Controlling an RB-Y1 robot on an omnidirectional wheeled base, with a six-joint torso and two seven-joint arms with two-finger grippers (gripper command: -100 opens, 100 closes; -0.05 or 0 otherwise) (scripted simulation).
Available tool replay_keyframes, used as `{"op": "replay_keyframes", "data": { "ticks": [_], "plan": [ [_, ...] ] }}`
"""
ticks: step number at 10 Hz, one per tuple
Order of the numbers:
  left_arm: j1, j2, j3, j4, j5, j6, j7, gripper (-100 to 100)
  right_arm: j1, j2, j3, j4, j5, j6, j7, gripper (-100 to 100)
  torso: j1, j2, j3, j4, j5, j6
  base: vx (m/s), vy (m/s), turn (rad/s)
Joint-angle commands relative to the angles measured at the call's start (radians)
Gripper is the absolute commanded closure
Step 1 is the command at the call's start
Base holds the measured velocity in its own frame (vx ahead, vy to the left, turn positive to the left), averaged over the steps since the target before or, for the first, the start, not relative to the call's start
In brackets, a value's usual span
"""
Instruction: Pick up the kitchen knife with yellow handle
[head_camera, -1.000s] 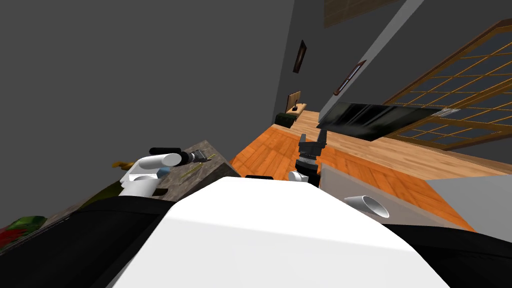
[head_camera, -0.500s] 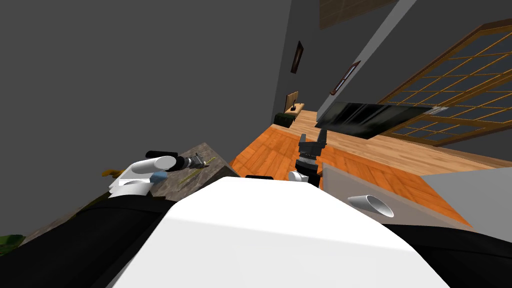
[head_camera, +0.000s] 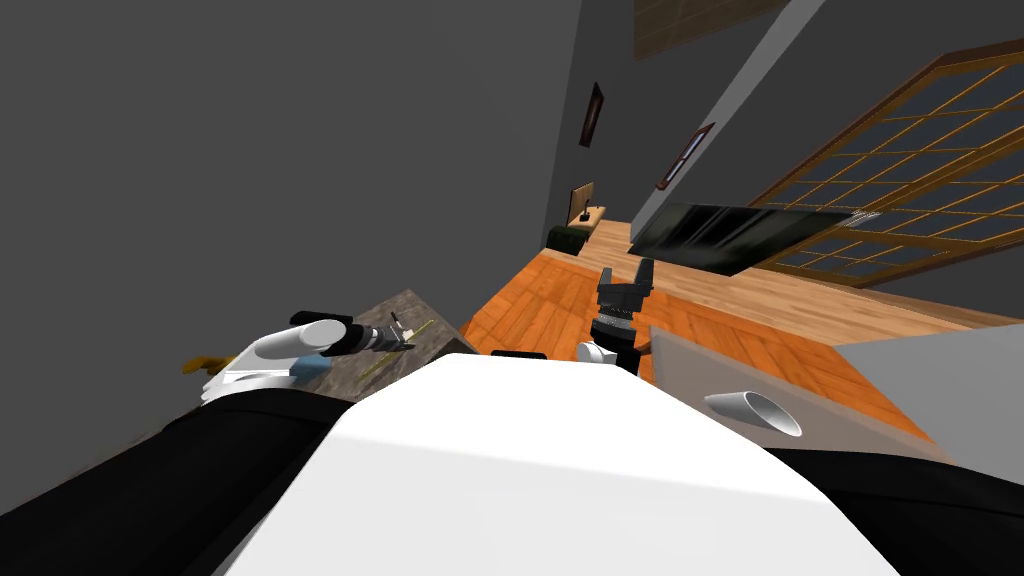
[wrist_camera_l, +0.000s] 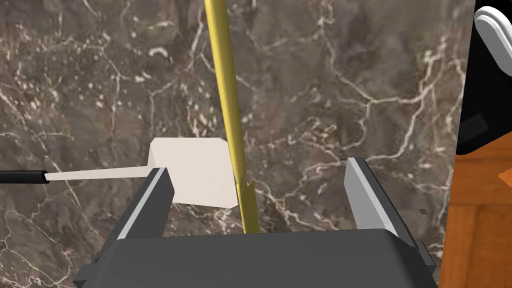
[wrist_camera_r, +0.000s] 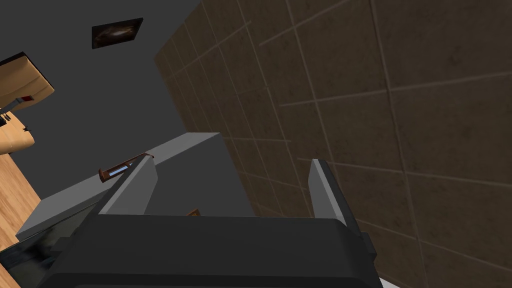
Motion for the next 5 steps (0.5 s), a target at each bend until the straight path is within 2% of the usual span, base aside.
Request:
{"op": "replay_keyframes", "data": {
  "ticks": [1,3,4,5],
  "plan": [
    [0.025,0.010,-0.004,0.027,0.033,0.040,0.015,-100,0.000,0.000,0.000,0.000,0.000,0.000,0.000,0,0.000,0.000,0.000,0.000,0.000,0.000,0.049,0.113,-0.064],
    [0.056,0.018,-0.003,0.048,0.068,0.076,0.026,-100,0.000,0.000,0.000,0.000,0.000,0.000,0.000,0,0.001,0.000,0.000,0.000,0.000,0.000,0.050,0.092,-0.061],
    [0.045,0.017,-0.001,0.034,0.056,0.064,0.026,-100,0.000,0.000,0.000,0.000,0.000,0.000,0.000,0,0.000,0.000,0.000,0.000,0.000,0.000,0.024,0.038,-0.015],
    [0.047,0.018,-0.001,0.035,0.058,0.068,0.028,0,0.000,0.000,0.000,0.000,0.000,0.000,0.000,0,-0.003,0.001,0.000,0.000,0.000,0.000,0.004,0.008,0.001]
  ]
}}
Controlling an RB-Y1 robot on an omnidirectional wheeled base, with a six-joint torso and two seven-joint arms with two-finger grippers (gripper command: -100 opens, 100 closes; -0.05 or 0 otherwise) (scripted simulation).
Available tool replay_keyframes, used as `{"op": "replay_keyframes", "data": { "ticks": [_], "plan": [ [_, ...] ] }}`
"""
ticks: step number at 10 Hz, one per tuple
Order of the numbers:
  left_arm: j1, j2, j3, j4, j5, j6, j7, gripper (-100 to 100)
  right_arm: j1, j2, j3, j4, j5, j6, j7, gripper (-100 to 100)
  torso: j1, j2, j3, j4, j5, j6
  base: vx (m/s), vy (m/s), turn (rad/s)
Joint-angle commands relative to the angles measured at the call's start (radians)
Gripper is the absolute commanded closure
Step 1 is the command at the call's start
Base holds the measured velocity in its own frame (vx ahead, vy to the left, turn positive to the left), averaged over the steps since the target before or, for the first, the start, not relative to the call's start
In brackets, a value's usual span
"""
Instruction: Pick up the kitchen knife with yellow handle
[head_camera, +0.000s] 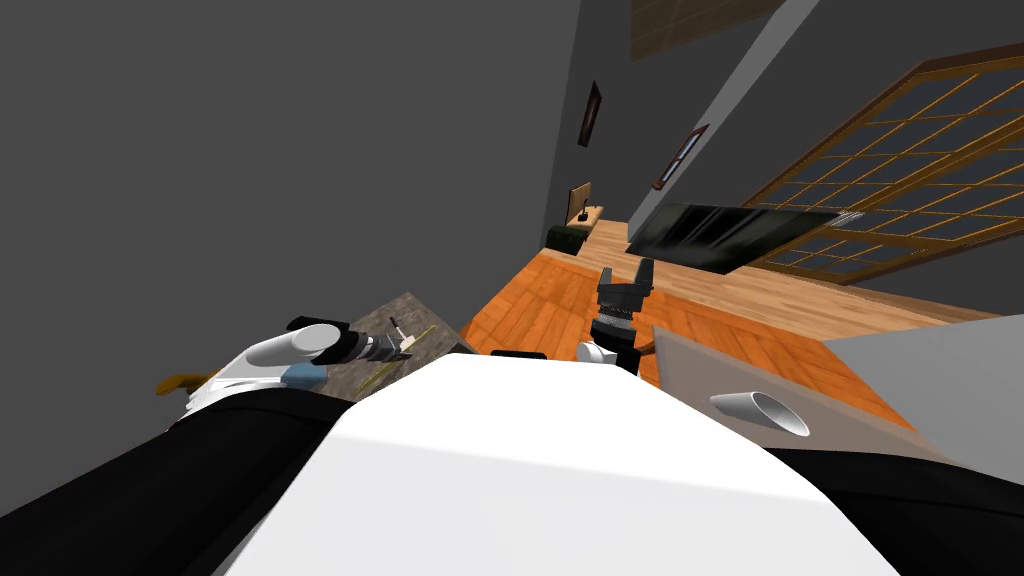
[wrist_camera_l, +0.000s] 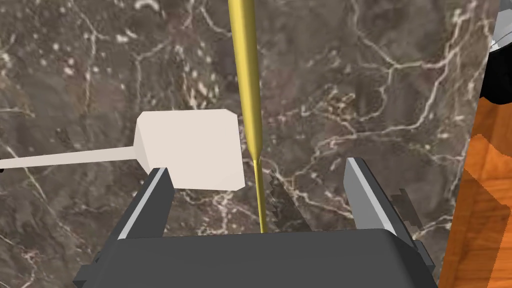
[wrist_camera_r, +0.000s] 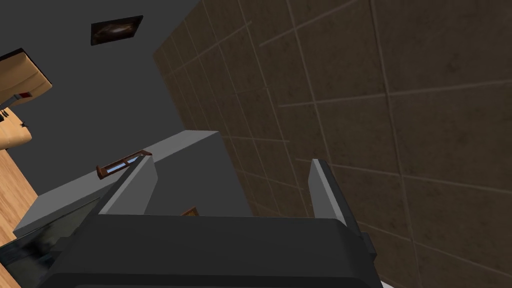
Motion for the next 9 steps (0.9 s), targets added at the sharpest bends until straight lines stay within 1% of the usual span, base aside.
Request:
{"op": "replay_keyframes", "data": {
  "ticks": [1,5,6,8,9],
  "plan": [
    [-0.020,-0.002,-0.007,0.036,-0.011,-0.008,0.003,-100,0.000,0.000,0.000,0.000,0.000,0.000,0.000,0,0.000,0.000,0.000,0.000,0.000,0.000,-0.049,-0.001,-0.186],
    [-0.059,-0.007,-0.021,0.109,-0.032,-0.025,0.010,-100,0.000,0.000,0.000,0.000,0.000,0.000,0.000,0,-0.002,0.006,0.004,0.002,0.000,0.000,-0.089,-0.011,-0.149],
    [-0.078,-0.009,-0.027,0.145,-0.043,-0.033,0.014,-100,0.000,0.000,0.000,0.000,0.000,0.000,0.000,0,-0.001,0.006,0.004,0.001,0.000,0.000,-0.113,-0.013,-0.259],
    [-0.098,-0.011,-0.034,0.181,-0.053,-0.041,0.017,-100,0.000,0.000,0.000,0.000,0.000,0.000,0.000,0,-0.002,0.008,0.005,0.002,0.000,0.000,-0.100,-0.019,-0.149],
    [-0.092,-0.011,-0.033,0.172,-0.050,-0.040,0.013,-100,0.000,0.000,0.000,0.000,0.000,0.000,0.000,0,-0.002,0.007,0.004,0.002,-0.001,0.000,-0.039,-0.013,-0.023]
  ]
}}
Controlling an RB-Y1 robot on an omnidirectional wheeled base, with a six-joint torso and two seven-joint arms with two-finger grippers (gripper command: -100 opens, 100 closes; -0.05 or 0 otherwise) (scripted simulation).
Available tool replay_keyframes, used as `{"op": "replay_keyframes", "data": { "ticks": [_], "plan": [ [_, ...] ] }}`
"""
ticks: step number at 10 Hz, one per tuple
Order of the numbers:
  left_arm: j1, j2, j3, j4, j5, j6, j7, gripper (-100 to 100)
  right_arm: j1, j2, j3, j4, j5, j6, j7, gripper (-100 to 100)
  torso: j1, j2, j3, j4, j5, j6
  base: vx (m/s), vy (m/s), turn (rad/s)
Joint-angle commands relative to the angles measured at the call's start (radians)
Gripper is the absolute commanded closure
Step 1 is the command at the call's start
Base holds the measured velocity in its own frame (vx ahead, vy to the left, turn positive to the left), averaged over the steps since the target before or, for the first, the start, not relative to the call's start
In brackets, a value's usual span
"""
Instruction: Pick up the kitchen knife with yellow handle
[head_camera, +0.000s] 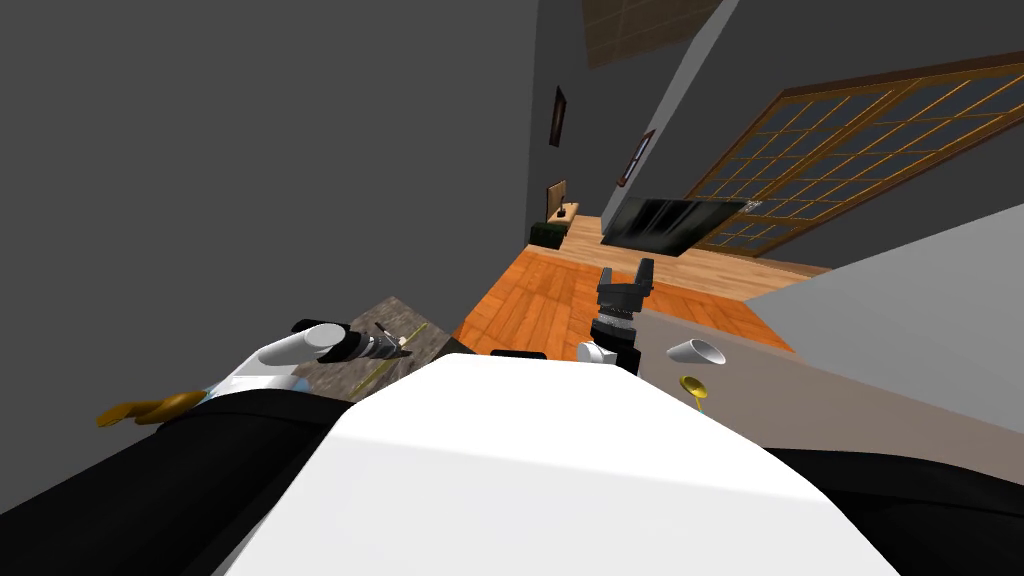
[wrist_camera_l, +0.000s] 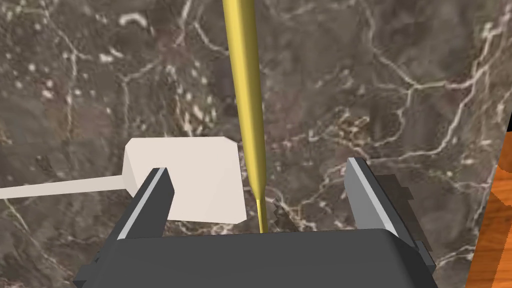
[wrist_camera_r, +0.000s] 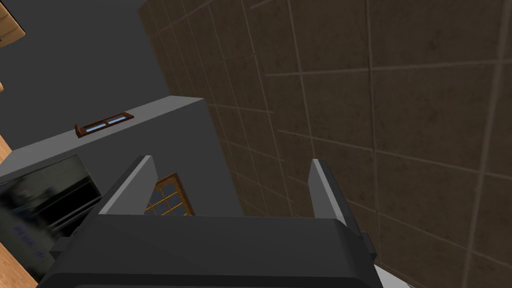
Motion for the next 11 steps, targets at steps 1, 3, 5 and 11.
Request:
{"op": "replay_keyframes", "data": {
  "ticks": [1,3,5,11],
  "plan": [
    [0.000,0.000,0.000,0.000,0.000,0.000,0.000,100,0.000,0.000,0.000,0.000,0.000,0.000,0.000,0,0.000,0.000,0.000,0.000,0.000,0.000,-0.007,-0.002,0.006],
    [0.000,0.000,0.000,0.000,0.000,0.000,0.000,100,0.000,0.000,0.000,0.000,0.000,0.000,0.000,0,0.001,-0.003,-0.002,-0.001,0.001,0.000,0.000,0.000,0.000],
    [0.000,0.000,0.000,0.000,0.001,0.000,0.000,100,0.000,0.000,0.000,0.000,0.000,0.000,0.000,0,0.002,-0.004,-0.003,-0.001,0.001,0.000,0.000,0.000,0.000],
    [0.064,0.008,0.023,-0.120,0.035,0.029,-0.008,100,0.000,0.000,0.000,0.000,0.000,0.000,0.000,0,0.002,-0.011,-0.006,-0.003,0.000,0.001,0.077,0.014,0.142]
  ]
}}
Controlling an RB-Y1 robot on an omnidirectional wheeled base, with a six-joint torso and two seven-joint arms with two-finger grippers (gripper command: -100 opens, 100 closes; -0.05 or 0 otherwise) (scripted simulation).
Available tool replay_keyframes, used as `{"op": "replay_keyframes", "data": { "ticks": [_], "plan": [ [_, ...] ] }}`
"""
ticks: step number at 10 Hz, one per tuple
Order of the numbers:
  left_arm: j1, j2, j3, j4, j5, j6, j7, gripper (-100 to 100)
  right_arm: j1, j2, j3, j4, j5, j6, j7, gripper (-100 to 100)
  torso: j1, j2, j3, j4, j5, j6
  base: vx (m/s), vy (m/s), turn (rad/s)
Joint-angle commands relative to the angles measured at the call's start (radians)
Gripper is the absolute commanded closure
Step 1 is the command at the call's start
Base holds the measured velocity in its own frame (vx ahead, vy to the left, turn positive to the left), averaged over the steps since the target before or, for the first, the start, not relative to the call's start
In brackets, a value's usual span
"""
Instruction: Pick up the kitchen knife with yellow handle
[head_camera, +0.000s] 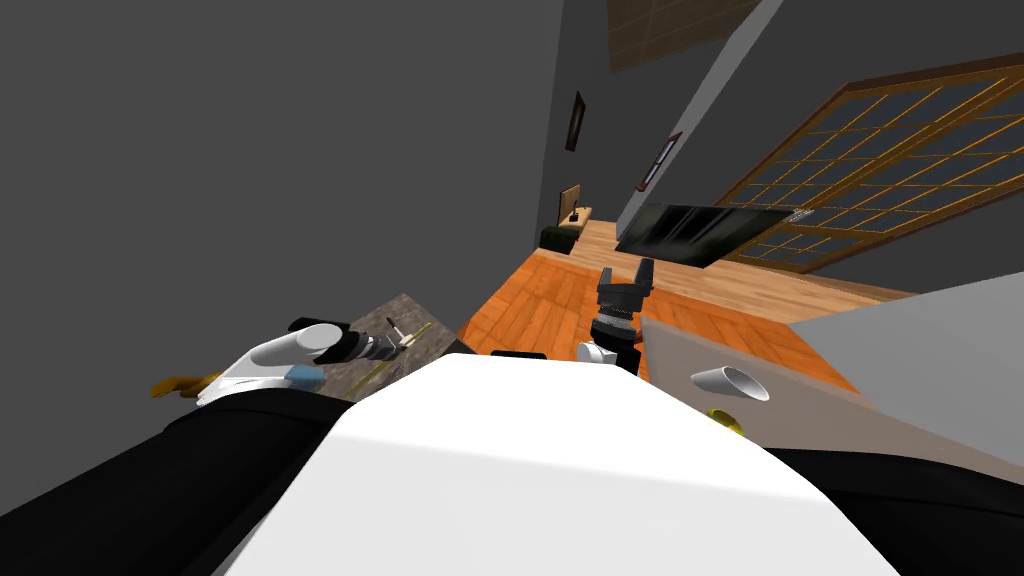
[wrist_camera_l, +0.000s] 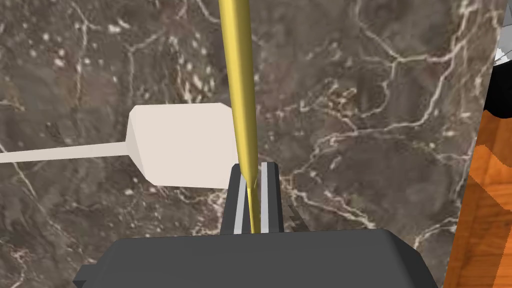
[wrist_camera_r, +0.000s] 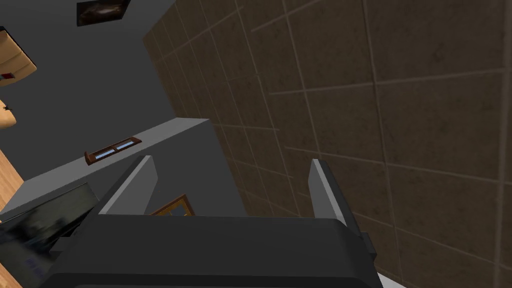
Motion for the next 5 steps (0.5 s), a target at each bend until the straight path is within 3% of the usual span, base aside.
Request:
{"op": "replay_keyframes", "data": {
  "ticks": [1,3,4,5],
  "plan": [
    [0.018,0.003,0.005,-0.034,0.011,0.009,-0.006,100,0.000,0.000,0.000,0.000,0.000,0.000,0.000,0,0.000,0.000,0.000,0.000,0.000,0.000,0.114,0.022,0.221],
    [0.037,0.005,0.012,-0.070,0.021,0.017,-0.009,100,0.000,0.000,0.000,0.000,0.000,0.000,0.000,0,0.001,0.000,0.000,0.000,0.000,0.001,0.086,0.010,0.136],
    [0.034,0.005,0.012,-0.063,0.019,0.016,-0.006,100,0.000,0.000,0.000,0.000,0.000,0.000,0.000,0,0.000,0.001,0.001,0.000,0.000,0.001,0.035,0.002,0.021],
    [0.035,0.005,0.013,-0.066,0.020,0.017,-0.005,0,0.000,0.000,0.000,0.000,0.000,0.000,0.000,0,0.000,0.003,0.002,0.001,0.000,0.002,0.006,0.000,-0.005]
  ]
}}
